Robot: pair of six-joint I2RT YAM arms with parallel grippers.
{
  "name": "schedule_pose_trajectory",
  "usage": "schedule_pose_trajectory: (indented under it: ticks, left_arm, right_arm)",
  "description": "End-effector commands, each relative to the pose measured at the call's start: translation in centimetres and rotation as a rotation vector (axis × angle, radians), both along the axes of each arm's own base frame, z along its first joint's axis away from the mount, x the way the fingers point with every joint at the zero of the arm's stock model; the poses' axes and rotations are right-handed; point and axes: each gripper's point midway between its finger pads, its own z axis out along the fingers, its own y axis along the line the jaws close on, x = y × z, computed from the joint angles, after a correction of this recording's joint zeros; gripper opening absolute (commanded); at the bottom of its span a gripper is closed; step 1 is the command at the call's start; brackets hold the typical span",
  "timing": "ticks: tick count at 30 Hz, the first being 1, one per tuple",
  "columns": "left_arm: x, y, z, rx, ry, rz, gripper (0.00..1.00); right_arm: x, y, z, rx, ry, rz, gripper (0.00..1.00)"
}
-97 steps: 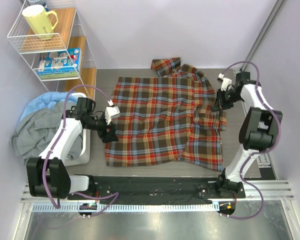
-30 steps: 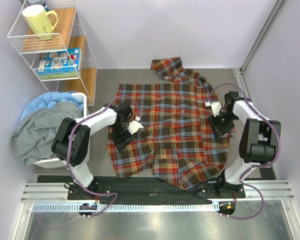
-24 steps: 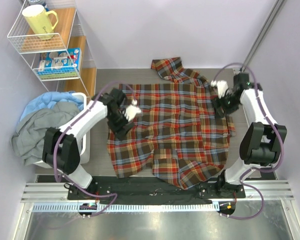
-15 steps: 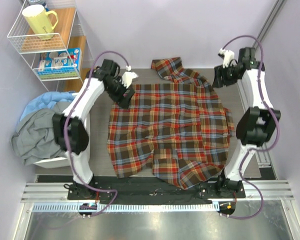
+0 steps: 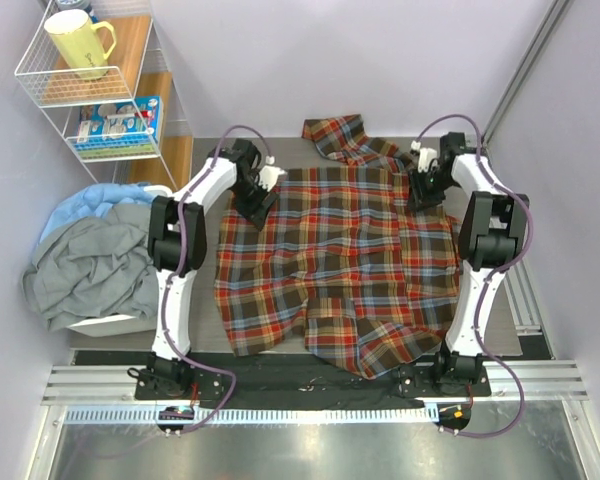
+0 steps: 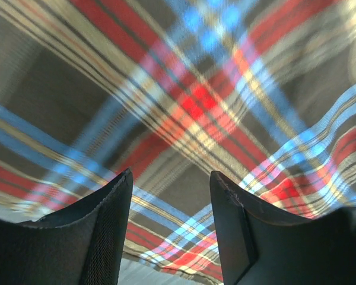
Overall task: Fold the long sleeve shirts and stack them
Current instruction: Flatten the shirt out
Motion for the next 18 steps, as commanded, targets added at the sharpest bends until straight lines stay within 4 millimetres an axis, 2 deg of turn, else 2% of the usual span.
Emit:
schedule_pose_trajectory:
  ticks: [1,2,3,5,6,8,9,11,12,14,15,16,17,18]
  left_arm:
    - [-5.2,2.1,-0.8,0.068,0.105,-0.045,0.55]
    - [-6.2,2.4,-1.0,0.073,0.127,-0.053,0.54]
    - [-8.3,3.0,-1.6,0.085,0.180,-0.063,0.54]
    - [-10.5,3.5,-1.8,0.087,0.234,-0.073,0.54]
    - [-12.1,3.9,-2.4,0.095,0.278,-0.076,0.54]
    - [-13.5,4.2,-1.8,0.091,0.291,-0.081,0.52]
    - [-14.1,4.3,-1.5,0.082,0.300,-0.089,0.52]
    - [-15.6,4.2,-0.3,0.045,0.328,-0.111,0.53]
    - [-15.6,3.9,0.4,0.025,0.324,-0.117,0.53]
    - [-13.9,2.9,3.3,-0.065,0.261,-0.121,0.58]
    - [-13.0,2.7,4.4,-0.086,0.229,-0.115,0.61]
    - [-10.5,2.3,6.6,-0.130,0.137,-0.106,0.67]
    - [-9.4,2.0,7.7,-0.157,0.097,-0.106,0.69]
    - [-7.8,1.6,8.4,-0.186,0.044,-0.097,0.70]
  right_arm:
    - [-1.7,-1.0,-2.6,-0.058,0.040,0.011,0.37]
    - [-2.6,-0.9,-3.2,-0.057,0.064,0.028,0.37]
    - [-4.6,-0.7,-4.0,-0.052,0.106,0.037,0.36]
    - [-7.1,-0.5,-4.7,-0.049,0.155,0.066,0.37]
    - [-9.4,-0.2,-5.1,-0.041,0.201,0.077,0.36]
    - [-12.3,0.1,-5.0,-0.032,0.253,0.117,0.35]
    - [-14.0,0.6,-4.2,-0.017,0.263,0.138,0.35]
    - [-15.8,1.0,-2.9,0.008,0.281,0.178,0.35]
    - [-15.3,1.3,-1.8,0.020,0.249,0.193,0.35]
    - [-13.9,1.4,0.5,0.045,0.200,0.192,0.37]
    - [-10.8,1.6,3.1,0.063,0.106,0.183,0.39]
    - [-9.3,1.7,3.6,0.080,0.089,0.179,0.40]
    - [-7.7,1.7,4.5,0.091,0.056,0.170,0.45]
    - [-4.4,1.5,7.3,0.082,-0.049,0.161,0.48]
